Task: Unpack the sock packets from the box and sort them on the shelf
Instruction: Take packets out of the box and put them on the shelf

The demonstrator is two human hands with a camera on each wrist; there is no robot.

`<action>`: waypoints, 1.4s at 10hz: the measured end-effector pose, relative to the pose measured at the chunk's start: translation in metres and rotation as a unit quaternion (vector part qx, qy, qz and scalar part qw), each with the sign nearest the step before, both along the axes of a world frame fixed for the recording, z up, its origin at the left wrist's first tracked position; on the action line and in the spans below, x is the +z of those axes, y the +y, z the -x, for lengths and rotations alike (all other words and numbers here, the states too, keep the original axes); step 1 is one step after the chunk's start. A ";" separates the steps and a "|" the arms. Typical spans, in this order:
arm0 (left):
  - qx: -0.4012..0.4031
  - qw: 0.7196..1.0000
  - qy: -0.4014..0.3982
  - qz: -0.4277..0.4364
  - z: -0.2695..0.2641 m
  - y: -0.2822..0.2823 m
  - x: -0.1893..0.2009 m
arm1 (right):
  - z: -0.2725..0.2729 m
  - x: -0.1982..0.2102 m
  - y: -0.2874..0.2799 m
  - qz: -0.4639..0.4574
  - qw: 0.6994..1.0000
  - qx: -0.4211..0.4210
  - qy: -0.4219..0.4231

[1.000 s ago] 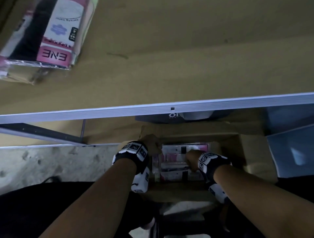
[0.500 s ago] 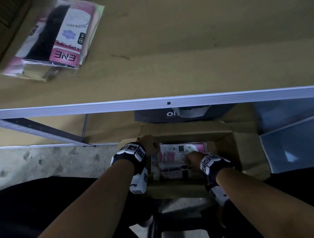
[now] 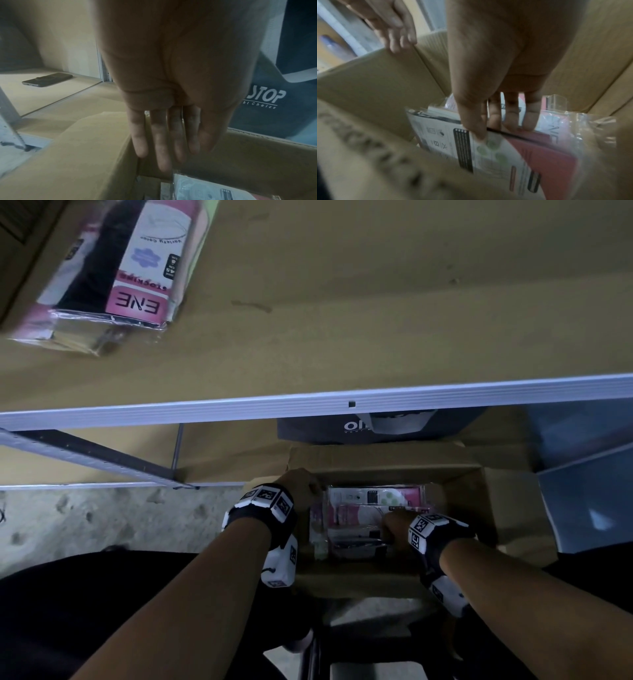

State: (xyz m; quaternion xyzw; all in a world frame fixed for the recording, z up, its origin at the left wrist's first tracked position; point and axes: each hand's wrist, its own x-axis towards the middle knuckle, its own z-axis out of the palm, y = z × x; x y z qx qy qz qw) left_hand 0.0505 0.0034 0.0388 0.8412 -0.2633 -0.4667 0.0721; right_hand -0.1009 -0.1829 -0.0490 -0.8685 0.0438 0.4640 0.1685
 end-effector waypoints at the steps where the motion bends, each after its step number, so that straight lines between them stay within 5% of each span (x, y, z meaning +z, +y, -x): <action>1: -0.001 1.000 0.000 0.001 0.001 0.000 -0.001 | 0.004 -0.005 0.002 0.005 1.000 0.008 0.002; 4: -0.007 1.000 -0.010 0.007 0.002 0.003 0.003 | -0.002 0.026 -0.006 0.001 1.000 -0.027 -0.009; 7: -0.034 0.998 -0.058 0.016 0.015 0.002 0.009 | -0.023 0.112 -0.036 0.057 0.997 0.029 -0.036; 9: -0.072 0.991 -0.106 -0.036 0.036 -0.011 0.002 | -0.001 0.181 -0.061 0.094 0.992 -0.034 -0.079; 11: -0.067 0.995 -0.058 -0.053 0.044 -0.037 -0.012 | 0.028 0.226 -0.095 0.122 0.975 -0.108 -0.153; 13: -0.145 0.974 -0.064 -0.160 0.030 -0.050 -0.110 | 0.038 0.229 -0.113 0.111 0.968 -0.140 -0.177; 14: -0.153 0.978 -0.021 -0.142 0.051 -0.072 -0.066 | 0.036 0.224 -0.120 0.084 0.968 -0.155 -0.181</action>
